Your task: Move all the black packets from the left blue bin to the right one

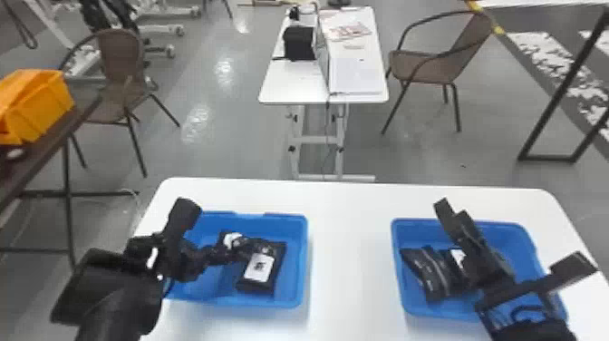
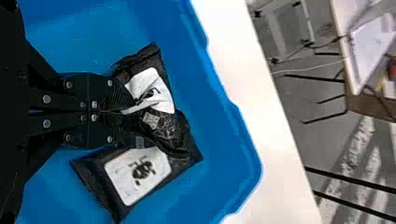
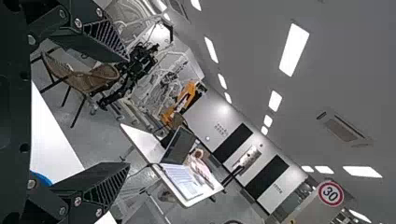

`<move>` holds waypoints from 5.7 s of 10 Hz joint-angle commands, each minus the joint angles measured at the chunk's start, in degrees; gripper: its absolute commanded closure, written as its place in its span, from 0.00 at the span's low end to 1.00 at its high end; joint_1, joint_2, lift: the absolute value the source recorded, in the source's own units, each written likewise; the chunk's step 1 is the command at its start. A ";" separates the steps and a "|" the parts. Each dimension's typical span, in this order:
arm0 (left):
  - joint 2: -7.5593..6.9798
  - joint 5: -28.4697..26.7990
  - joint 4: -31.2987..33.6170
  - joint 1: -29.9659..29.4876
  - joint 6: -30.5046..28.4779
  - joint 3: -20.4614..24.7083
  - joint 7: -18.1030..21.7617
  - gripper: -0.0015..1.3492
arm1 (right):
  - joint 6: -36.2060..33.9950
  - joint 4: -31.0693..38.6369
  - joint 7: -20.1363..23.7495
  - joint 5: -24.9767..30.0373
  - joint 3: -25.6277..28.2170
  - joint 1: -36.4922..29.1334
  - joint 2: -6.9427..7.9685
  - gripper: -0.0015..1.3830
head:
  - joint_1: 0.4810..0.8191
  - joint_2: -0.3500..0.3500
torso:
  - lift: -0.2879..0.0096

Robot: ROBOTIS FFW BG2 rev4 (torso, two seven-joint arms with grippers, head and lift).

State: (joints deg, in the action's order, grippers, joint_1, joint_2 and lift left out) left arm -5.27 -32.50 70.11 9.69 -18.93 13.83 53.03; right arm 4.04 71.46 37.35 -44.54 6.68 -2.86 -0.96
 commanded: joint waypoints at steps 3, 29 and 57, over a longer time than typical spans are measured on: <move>2.11 16.59 11.80 -6.09 6.80 -2.49 2.34 0.90 | 0.00 2.02 0.09 1.29 -2.37 -0.21 -0.09 0.17 | 0.63 0.55 | 0.97; 4.39 27.49 0.55 3.49 9.61 -16.55 1.11 0.11 | -2.02 -6.95 -2.81 15.18 -2.63 9.28 -1.14 0.92 | 0.63 0.34 | 0.97; 1.32 13.51 0.81 0.77 -4.89 -9.61 -2.14 0.89 | 3.69 6.06 -12.04 5.60 0.71 -0.65 -0.97 0.32 | 0.63 0.36 | 0.97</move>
State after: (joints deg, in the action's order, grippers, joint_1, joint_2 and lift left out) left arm -3.95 -20.56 66.12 13.20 -24.40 3.47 50.70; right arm 7.73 77.47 25.31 -38.73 7.71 -3.37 -1.94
